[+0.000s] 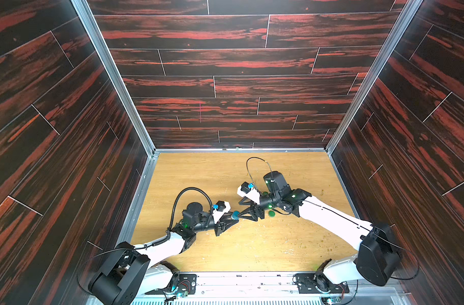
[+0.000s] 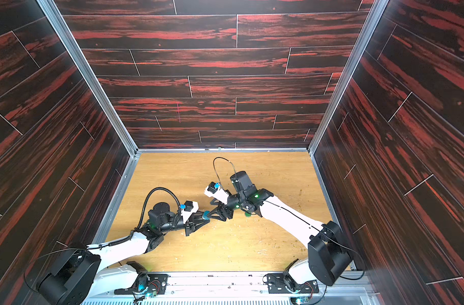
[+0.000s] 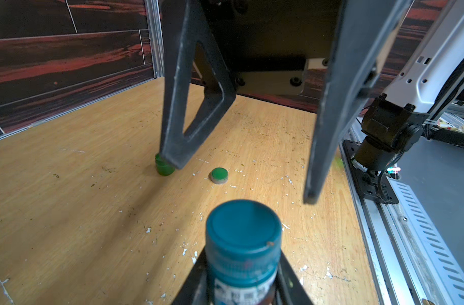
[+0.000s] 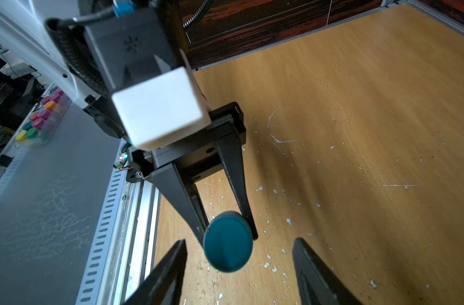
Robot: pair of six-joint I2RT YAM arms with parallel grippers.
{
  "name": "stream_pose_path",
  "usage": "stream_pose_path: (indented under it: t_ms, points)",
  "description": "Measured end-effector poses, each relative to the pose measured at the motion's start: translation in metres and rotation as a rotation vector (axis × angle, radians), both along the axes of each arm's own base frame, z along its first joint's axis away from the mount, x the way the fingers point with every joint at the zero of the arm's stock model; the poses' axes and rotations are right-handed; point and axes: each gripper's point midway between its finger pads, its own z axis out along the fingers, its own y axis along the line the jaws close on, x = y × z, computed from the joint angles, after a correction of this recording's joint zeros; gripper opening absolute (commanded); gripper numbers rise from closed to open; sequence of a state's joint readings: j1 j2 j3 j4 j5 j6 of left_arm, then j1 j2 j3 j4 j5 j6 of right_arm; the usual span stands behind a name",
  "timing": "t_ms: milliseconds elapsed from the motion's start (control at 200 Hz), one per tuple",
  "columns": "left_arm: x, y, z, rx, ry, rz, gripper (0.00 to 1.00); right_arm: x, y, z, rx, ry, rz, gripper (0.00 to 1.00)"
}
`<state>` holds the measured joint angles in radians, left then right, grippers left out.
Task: Close the paint jar lid
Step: Screw the lid onto the paint jar.
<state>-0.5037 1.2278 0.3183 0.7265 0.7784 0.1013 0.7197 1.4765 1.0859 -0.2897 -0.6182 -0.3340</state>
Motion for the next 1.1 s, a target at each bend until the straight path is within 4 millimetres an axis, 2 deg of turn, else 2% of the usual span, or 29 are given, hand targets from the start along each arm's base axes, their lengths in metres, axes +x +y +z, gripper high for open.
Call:
stream_pose_path:
  t_ms: [406, 666, 972, 1097]
  points:
    - [0.001, 0.000, 0.001, 0.005, -0.015, 0.000, 0.01, -0.004, 0.009, -0.014, -0.029, 0.061, 0.054, 0.57]
    - [0.003, 0.001, -0.002, 0.016, -0.014, 0.015, 0.01, -0.006, 0.011, -0.017, -0.039, 0.082, 0.064, 0.45]
    - [0.005, 0.002, -0.001, 0.019, -0.023, 0.027, 0.01, -0.006, 0.013, -0.022, -0.048, 0.098, 0.068, 0.43]
    - [0.006, 0.002, -0.001, 0.020, -0.024, 0.032, 0.01, -0.006, 0.013, -0.023, -0.049, 0.104, 0.069, 0.37]
